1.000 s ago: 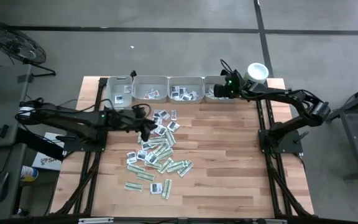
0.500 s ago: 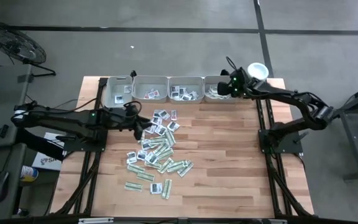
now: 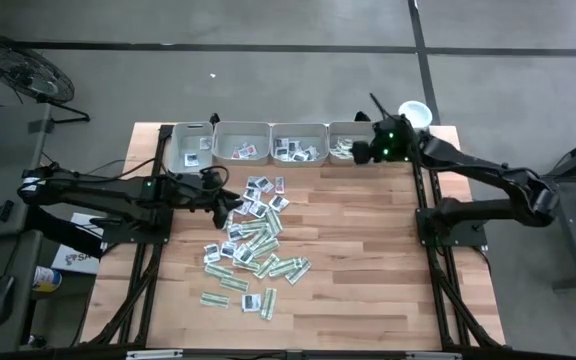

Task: Pick & Place First Aid Supplies
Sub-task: Put the green bandage into the right gray bin

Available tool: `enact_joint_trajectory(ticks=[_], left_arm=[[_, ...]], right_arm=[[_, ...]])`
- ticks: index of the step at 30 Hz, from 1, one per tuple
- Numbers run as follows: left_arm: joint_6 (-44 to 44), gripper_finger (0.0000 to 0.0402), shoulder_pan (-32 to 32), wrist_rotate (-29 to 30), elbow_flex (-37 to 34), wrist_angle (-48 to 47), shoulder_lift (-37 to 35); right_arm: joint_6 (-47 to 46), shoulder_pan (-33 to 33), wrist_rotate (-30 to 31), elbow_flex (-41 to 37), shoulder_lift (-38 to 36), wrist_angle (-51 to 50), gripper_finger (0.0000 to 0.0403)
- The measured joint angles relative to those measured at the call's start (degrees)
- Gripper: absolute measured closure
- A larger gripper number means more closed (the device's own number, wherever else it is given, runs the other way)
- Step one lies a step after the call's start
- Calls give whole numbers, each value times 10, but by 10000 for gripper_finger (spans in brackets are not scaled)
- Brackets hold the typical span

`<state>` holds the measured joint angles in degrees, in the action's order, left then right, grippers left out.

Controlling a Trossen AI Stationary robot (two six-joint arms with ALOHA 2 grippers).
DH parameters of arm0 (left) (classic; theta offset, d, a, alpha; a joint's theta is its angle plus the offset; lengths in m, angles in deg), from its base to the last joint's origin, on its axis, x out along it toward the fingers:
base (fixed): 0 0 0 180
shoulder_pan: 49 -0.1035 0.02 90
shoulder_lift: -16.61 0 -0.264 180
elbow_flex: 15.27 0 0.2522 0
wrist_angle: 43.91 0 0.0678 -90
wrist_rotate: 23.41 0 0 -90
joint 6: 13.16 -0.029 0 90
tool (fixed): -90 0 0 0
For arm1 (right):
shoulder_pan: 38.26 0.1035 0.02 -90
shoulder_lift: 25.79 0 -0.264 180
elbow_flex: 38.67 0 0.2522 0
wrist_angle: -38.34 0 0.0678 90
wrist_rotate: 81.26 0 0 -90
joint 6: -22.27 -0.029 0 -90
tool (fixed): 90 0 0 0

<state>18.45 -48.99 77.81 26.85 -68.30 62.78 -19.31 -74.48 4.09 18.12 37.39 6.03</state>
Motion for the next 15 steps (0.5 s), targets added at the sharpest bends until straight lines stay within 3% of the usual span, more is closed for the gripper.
enact_joint_trajectory(ticks=[15], left_arm=[[-19, 275, 0, -33, 0, -3, 0]], right_arm=[[-89, 289, 34, 0, 21, -1, 199]])
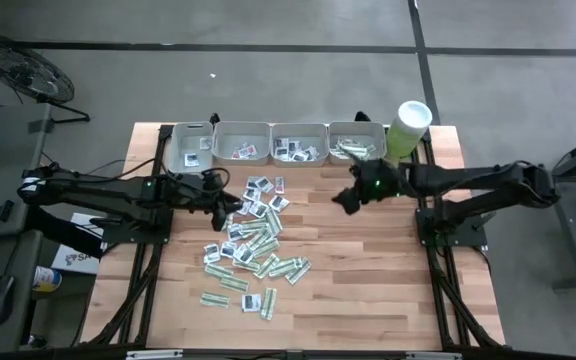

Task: Pick & Place First Aid Supplies
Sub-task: Put the green bandage into the right gray bin

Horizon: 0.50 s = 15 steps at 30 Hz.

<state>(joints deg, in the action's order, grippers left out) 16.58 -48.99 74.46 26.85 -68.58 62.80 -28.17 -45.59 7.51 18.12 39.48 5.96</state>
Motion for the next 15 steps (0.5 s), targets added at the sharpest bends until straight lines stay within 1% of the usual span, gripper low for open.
enact_joint_trajectory(ticks=[3, 6, 10, 15], left_arm=[[-10, 275, 0, -14, 0, 0, 0], [-12, 275, 0, -20, 0, 0, 0], [-12, 275, 0, -34, 0, -3, 0], [-12, 275, 0, -49, 0, -22, 0]], right_arm=[[-20, 43, -3, 0, 25, 4, 199], [-32, 83, -4, 0, 65, 24, 199], [-40, 123, -9, 0, 136, 92, 199], [-49, 156, -11, 0, 218, 187, 199]])
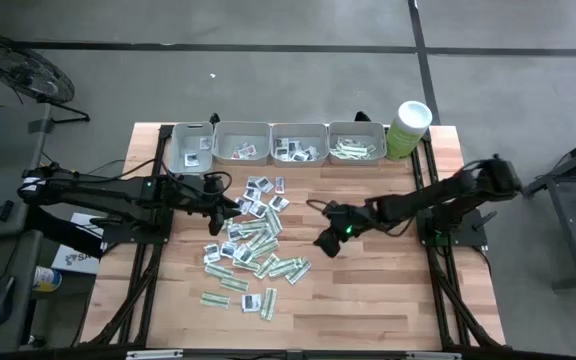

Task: Pick & Place First Aid Supplies
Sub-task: Put the green bandage into the right gray bin

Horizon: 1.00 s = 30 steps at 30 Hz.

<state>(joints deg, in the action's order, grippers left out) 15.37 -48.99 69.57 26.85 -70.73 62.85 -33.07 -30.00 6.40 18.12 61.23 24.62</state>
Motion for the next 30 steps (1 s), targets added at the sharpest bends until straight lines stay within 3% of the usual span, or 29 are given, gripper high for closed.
enact_joint_trajectory(ticks=[12, 30], left_arm=[[1, 275, 0, -22, 0, -23, 0], [1, 275, 0, -22, 0, -40, 0]], right_arm=[[-56, 25, -44, 0, 122, 124, 199], [-105, 52, -7, 0, 155, 169, 199]])
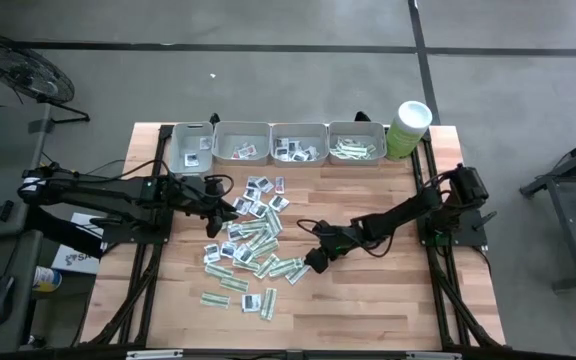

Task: Pick & Place First Aid Supplies
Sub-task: Put the green bandage into the right gray bin

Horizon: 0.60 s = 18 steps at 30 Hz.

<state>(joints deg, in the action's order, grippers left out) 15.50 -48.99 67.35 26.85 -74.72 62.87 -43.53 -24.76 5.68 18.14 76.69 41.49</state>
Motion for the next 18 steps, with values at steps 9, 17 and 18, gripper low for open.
enact_joint_trajectory(ticks=[9, 17, 18], left_arm=[[0, 275, 0, 0, 0, 0, 0], [-1, 275, 0, 0, 0, 0, 0], [-1, 275, 0, 0, 0, 0, 0]], right_arm=[[-18, 9, 6, 0, 0, 1, 199], [-83, 12, 10, 0, 0, -2, 199], [-91, 12, 10, 0, 0, -3, 199]])
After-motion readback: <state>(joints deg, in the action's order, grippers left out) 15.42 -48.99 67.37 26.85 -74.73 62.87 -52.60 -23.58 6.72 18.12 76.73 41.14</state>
